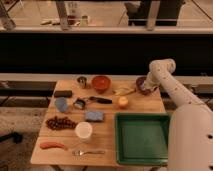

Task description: Wipe purple bowl with towel

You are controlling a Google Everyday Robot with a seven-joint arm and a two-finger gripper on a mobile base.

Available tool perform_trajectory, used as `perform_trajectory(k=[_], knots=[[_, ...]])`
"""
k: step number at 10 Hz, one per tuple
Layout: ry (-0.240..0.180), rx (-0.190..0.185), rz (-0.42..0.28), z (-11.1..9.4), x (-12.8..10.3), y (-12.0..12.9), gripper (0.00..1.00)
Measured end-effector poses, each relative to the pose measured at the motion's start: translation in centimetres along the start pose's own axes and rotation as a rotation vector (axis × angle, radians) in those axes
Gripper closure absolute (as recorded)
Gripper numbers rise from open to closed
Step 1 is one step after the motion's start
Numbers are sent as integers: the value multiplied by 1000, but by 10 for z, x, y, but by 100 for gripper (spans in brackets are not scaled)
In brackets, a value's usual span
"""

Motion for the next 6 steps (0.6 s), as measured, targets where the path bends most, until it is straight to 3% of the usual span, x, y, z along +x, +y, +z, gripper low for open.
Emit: perform_trajectory(k=[6], knots=[[38,-2,4,11,8,-15,98]])
